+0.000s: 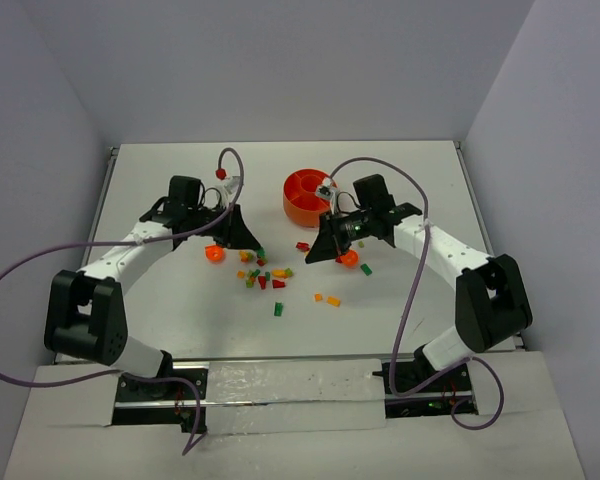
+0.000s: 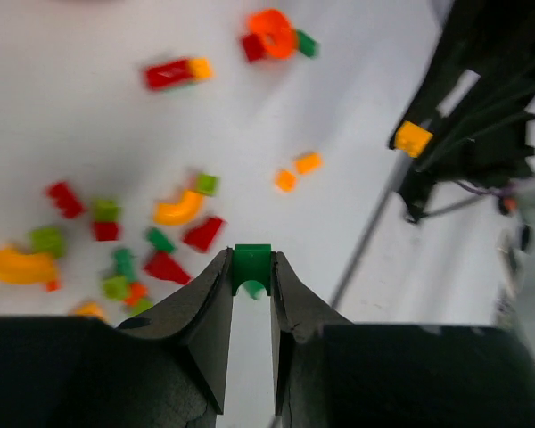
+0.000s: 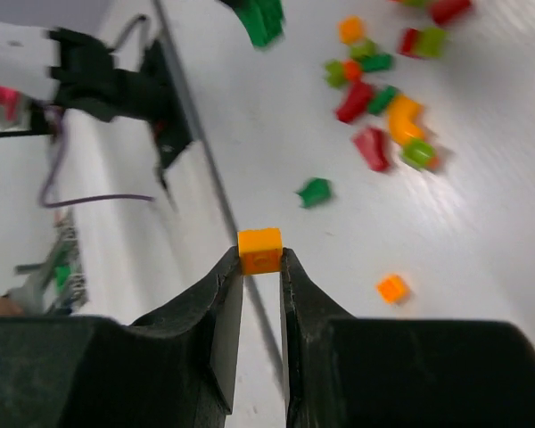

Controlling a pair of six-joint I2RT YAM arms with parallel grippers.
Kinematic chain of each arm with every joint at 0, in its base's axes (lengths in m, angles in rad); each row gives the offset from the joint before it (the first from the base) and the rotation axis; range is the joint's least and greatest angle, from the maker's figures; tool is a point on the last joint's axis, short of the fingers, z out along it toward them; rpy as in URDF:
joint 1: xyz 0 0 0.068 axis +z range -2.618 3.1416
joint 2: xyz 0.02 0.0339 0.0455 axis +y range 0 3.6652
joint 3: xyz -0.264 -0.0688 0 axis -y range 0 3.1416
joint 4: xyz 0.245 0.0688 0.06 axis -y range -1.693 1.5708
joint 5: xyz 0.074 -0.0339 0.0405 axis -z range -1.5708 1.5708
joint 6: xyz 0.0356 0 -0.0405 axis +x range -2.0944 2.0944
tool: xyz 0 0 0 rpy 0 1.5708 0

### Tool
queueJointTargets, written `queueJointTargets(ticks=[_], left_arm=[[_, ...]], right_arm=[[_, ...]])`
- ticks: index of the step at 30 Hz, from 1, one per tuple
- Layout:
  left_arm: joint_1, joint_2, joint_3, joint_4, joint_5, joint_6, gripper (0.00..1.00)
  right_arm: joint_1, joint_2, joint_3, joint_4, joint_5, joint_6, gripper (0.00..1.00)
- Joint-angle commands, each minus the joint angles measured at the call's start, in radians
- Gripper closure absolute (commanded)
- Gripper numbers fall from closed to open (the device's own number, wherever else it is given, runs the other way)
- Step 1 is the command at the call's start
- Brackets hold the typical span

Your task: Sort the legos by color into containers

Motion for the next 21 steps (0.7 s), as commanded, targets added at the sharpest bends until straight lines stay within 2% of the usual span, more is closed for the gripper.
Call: queueJointTargets(ticks=[1,2,3,5,9,14,21], left_arm=[[0.008,0.033,0.103,-0.032,-0.397,0.132,1.00],[0.008,0.033,0.111,-0.025,-0.399,0.132,1.00],[0.008,0.060,0.133,-0.017,-0.501,0.135,1.00],[0.008,0.094,0.152,-0.013,-0.586,0.133,1.00],[0.008,0.159,0.171,-0.001,-0.718,0.125,1.00],[0.011,0.213,0.162,0.006,-0.859,0.135,1.00],[0.015,0.240,0.150,-0.009,-0.886,0.158,0.99]], right_arm=[[-0.040,-0.018,-0.017,-0.101,0.386,-0.148,1.00],[-0.043,-0.023,-0.026,-0.095,0.446,-0.149,1.00],[-0.044,-0.028,-0.044,-0.089,0.545,-0.167,1.00],[-0.044,-0.031,-0.060,-0.082,0.676,-0.183,1.00],[-0.044,-0.019,-0.087,-0.076,0.808,-0.203,1.00],[-0.054,-0.001,-0.117,-0.064,0.893,-0.206,1.00],[-0.063,0.018,-0.131,-0.053,0.938,-0.213,1.00]])
